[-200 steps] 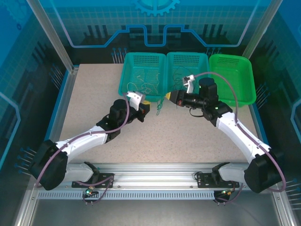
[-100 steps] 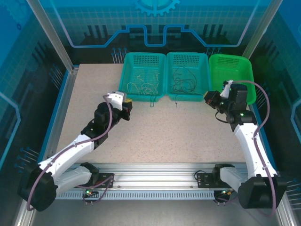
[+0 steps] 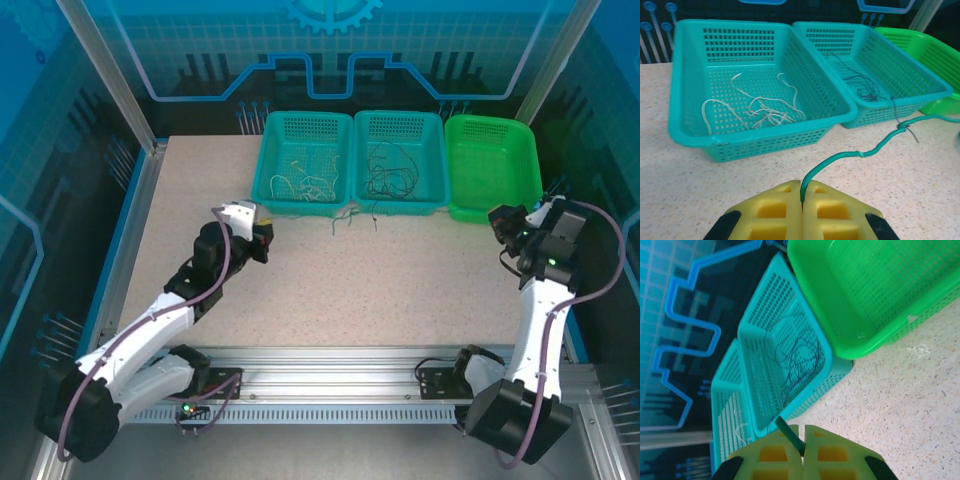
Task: Untangle the cables
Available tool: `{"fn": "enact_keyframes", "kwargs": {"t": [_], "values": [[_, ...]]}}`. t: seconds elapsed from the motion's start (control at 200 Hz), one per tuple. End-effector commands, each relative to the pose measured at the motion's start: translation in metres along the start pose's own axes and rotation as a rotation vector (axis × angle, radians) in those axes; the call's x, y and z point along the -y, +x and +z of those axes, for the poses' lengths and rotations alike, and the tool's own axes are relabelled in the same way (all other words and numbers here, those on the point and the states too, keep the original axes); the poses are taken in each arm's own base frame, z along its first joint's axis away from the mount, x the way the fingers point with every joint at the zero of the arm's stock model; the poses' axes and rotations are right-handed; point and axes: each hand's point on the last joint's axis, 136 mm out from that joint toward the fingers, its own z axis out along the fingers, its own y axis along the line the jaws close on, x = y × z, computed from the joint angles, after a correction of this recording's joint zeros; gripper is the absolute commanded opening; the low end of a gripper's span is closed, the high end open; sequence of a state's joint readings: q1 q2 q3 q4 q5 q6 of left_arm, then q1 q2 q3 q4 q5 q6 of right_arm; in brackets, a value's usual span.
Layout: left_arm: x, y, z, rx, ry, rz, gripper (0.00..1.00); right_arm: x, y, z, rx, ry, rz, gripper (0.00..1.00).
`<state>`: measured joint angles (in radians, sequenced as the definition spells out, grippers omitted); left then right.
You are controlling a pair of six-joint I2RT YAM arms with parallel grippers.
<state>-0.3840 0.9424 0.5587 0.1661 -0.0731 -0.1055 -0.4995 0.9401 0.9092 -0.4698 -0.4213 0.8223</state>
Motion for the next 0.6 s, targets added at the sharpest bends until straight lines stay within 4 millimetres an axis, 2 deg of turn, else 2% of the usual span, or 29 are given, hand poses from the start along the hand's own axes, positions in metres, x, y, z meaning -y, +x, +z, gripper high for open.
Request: {"fn": "enact_keyframes", "kwargs": {"t": [0.0, 0.135, 0.32, 0.41, 0.465, 0.595], "values": [[-0.060, 0.012, -0.017, -0.027, -0.233, -0.058, 0.00, 0.011, -0.038, -0.011, 0.176, 0.056, 0.057, 0.00], [-0.088, 0.014, -0.031, -0.009, -0.324, -0.148, 0.00, 0.008, -0.049, -0.019, 0.224, 0.065, 0.054, 0.00], [-0.088, 0.018, -0.030, -0.009, -0.308, -0.184, 0.00, -0.008, -0.060, -0.031, 0.277, 0.032, 0.058, 0.00], [-0.088, 0.015, -0.031, -0.002, -0.306, -0.181, 0.00, -0.026, -0.060, -0.036, 0.269, -0.027, 0.047, 0.00], [-0.075, 0.009, -0.027, 0.022, -0.226, -0.181, 0.00, -0.043, -0.047, -0.028, 0.230, -0.101, 0.023, 0.00], [-0.014, -0.010, -0.010, 0.089, 0.133, -0.212, 0.00, -0.104, 0.034, 0.007, -0.003, -0.253, -0.199, 0.00]]}}
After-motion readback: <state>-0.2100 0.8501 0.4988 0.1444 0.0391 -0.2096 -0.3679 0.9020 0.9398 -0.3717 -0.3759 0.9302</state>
